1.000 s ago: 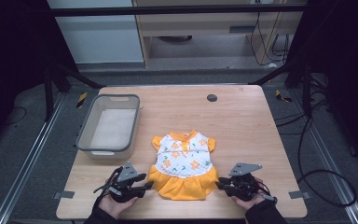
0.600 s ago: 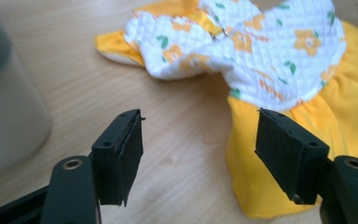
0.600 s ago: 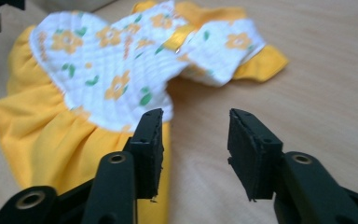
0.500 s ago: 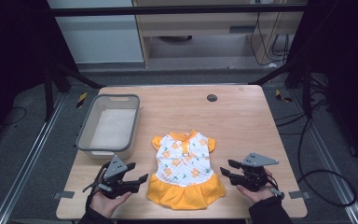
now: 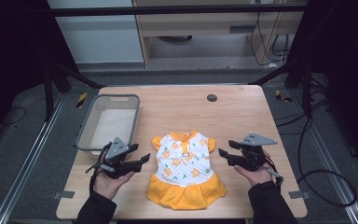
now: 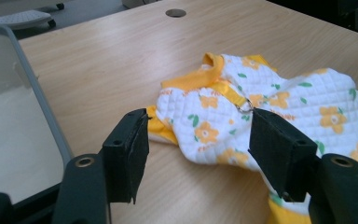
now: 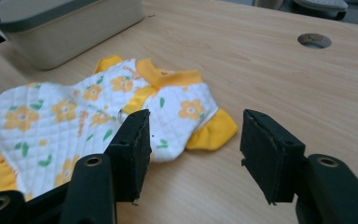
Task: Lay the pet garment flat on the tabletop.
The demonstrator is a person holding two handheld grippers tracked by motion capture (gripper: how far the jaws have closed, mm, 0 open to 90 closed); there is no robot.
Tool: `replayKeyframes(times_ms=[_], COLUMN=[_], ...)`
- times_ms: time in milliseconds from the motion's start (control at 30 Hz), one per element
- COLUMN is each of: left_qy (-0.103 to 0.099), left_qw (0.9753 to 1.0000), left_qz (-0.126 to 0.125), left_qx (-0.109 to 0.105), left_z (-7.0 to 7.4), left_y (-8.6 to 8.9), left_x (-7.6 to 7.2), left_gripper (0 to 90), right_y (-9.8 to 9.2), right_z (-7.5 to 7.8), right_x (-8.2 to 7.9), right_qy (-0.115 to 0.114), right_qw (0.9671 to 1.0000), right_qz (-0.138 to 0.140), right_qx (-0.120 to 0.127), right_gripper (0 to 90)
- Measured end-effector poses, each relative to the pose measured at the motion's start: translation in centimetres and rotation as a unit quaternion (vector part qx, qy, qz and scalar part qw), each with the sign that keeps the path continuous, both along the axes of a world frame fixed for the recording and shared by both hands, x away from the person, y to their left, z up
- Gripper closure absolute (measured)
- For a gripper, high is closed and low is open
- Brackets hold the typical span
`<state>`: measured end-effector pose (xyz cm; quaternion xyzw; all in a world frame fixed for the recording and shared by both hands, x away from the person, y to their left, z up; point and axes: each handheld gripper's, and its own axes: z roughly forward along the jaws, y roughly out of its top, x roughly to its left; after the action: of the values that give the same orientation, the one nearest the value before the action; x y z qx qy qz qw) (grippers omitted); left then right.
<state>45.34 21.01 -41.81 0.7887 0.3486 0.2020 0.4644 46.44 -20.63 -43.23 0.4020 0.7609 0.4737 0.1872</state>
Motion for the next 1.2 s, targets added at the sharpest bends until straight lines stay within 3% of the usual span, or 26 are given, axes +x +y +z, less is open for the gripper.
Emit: replayKeyframes(times_ms=[167,467,667,767,933,967,1067,1100,1200], left_qy=[-0.01,0.002,0.01,0.028,0.049,0.057,0.058,0.068,0.073], left_qw=[0.9999,0.9998,0.9995,0.9987,0.9971,0.9961,0.996,0.9945,0.994], left_qz=[0.004,0.02,0.025,0.03,0.038,0.038,0.033,0.036,0.038], left_qx=[-0.004,0.004,0.016,0.031,0.043,0.055,0.059,0.071,0.071], left_z=[0.7,0.3,-0.8,-2.1,-3.4,-3.8,-4.0,-4.2,-4.6], left_y=[-0.8,-1.9,-3.1,-3.9,-4.5,-4.6,-5.0,-5.3,-5.5], left_x=[2.7,5.7,7.8,9.0,9.9,10.1,10.1,10.1,10.1], left_gripper=[37.9,39.3,41.7,42.2,44.1,45.6,48.7,48.7,49.3], right_y=[0.9,1.7,2.3,2.6,2.7,2.8,2.9,3.1,3.3], right_z=[0.1,-0.5,-1.5,-2.7,-4.0,-4.6,-5.2,-5.7,-6.2], right_x=[2.4,5.4,7.1,7.9,8.5,8.7,8.9,9.0,9.0], right_qy=[0.0,0.01,0.023,0.03,0.048,0.053,0.061,0.068,0.074], right_qw=[0.9998,0.9994,0.9986,0.9977,0.9963,0.9955,0.9948,0.994,0.9938], right_qz=[-0.015,-0.034,-0.042,-0.043,-0.048,-0.052,-0.052,-0.048,-0.045], right_qx=[0.011,-0.001,-0.024,-0.043,-0.052,-0.059,-0.064,-0.071,-0.07], right_gripper=[41.7,42.4,44.5,47.5,49.3,50.2,51.7,53.5,54.4])
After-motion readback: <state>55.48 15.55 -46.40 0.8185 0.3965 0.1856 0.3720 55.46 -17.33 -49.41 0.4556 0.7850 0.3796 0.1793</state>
